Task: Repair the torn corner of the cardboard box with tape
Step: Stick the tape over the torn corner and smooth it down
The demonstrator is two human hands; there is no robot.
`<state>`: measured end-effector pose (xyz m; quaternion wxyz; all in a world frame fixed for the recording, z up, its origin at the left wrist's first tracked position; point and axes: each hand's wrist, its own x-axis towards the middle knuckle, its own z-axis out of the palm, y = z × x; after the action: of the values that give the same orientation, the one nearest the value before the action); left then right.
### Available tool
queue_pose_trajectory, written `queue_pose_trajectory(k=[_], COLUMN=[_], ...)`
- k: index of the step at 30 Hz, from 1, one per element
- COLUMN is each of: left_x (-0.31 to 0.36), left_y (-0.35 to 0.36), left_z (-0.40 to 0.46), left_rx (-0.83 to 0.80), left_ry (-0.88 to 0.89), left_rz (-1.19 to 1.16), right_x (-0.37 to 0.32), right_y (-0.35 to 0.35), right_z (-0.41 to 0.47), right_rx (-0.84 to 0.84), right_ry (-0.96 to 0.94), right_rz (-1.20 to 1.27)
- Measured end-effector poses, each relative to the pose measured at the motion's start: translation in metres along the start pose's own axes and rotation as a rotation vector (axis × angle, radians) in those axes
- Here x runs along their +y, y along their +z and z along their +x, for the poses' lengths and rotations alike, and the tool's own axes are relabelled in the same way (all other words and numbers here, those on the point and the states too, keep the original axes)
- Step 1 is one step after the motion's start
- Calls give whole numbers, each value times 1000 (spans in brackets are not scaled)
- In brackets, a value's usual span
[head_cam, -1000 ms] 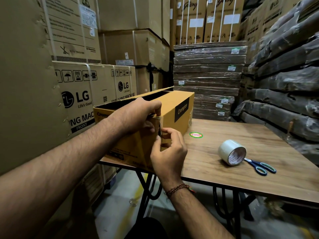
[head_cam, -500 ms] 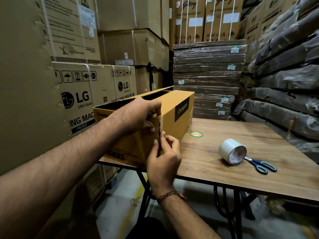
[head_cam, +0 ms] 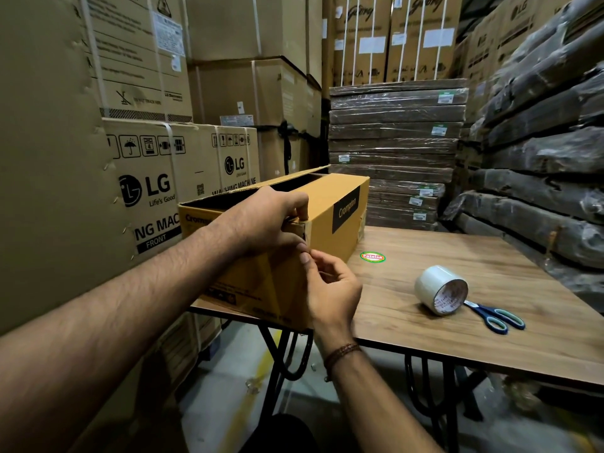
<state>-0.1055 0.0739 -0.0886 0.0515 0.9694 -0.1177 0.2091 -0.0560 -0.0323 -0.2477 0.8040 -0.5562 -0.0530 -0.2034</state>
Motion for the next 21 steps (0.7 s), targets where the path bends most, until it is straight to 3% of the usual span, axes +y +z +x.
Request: queue_pose_trajectory(k=[3, 6, 14, 17, 21], left_x=[1, 0, -8, -9, -9], left_y=[1, 1, -3, -2, 0], left_z=[0, 1, 3, 2, 0], left_rx=[-5, -20, -48, -29, -14], left_ry=[7, 43, 91, 94, 86], left_rz=[-1, 32, 129, 116, 90], right_x=[-9, -14, -8, -6, -5], right_y=[-10, -22, -21, -12, -2], right_z=[13, 26, 6, -10, -31], right_rx=[-199, -351, -188, -76, -16], right_ry=[352, 437, -374, -567, -675], right_rz=[199, 85, -395, -506, -647])
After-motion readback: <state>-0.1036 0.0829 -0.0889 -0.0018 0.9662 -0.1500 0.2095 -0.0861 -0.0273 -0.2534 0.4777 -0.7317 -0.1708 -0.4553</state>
